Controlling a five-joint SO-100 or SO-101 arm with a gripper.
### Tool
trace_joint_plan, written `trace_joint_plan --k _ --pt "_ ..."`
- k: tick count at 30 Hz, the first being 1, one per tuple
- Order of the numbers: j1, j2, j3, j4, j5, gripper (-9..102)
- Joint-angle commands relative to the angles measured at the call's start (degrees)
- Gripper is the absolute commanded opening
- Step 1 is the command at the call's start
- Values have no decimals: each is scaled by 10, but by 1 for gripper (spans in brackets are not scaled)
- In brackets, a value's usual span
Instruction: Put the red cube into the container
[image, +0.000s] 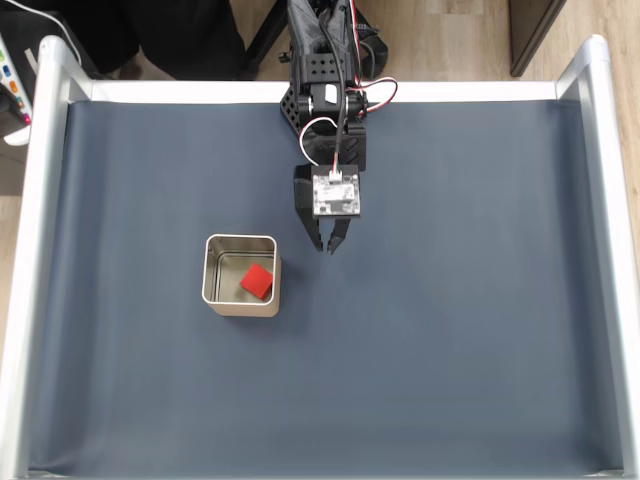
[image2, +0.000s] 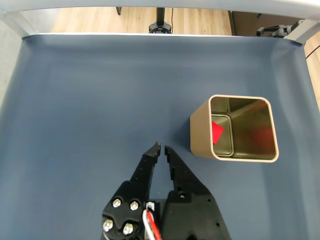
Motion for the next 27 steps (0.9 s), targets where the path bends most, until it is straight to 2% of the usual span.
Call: trace_joint_plan --k 1,7,11,12,20,27 --pt "5 49 26 -6 5 0" --pt "22 112 87 11 0 0" --pt "22 158 102 83 16 0" --pt "18 192 109 152 37 0" --pt "14 255 114 263 62 0" --pt "14 256 120 307 72 0"
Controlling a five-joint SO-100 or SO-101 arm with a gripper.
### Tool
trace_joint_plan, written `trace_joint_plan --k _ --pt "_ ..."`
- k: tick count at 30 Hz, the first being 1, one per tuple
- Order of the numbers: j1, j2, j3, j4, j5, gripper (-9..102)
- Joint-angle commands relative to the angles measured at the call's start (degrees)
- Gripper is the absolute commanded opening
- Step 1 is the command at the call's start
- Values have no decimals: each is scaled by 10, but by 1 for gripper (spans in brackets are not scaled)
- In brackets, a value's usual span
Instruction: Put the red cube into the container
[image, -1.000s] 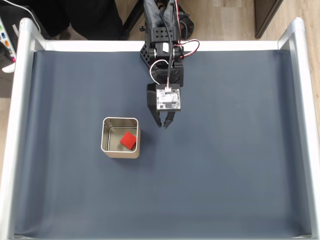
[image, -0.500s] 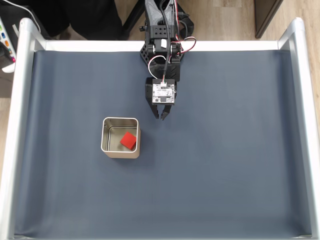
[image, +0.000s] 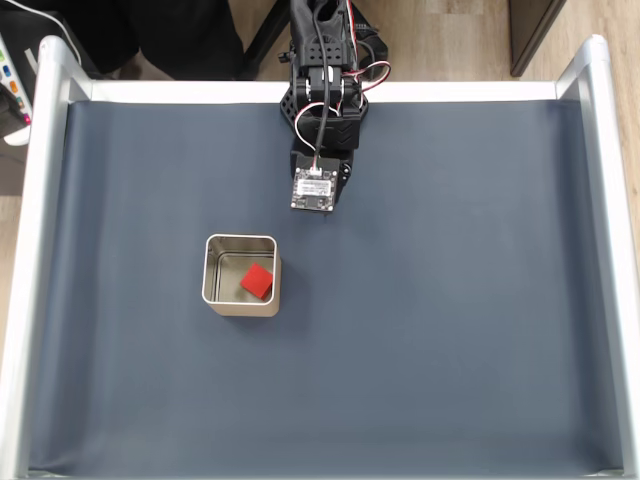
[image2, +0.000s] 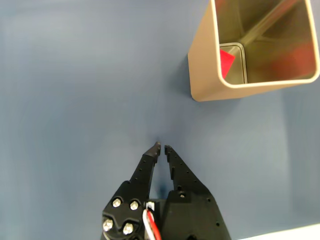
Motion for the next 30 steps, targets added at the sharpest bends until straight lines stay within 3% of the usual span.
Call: trace_joint_plan --k 1,30 --pt "-4 7 -3 16 1 0" --pt "-7 7 35 37 -37 1"
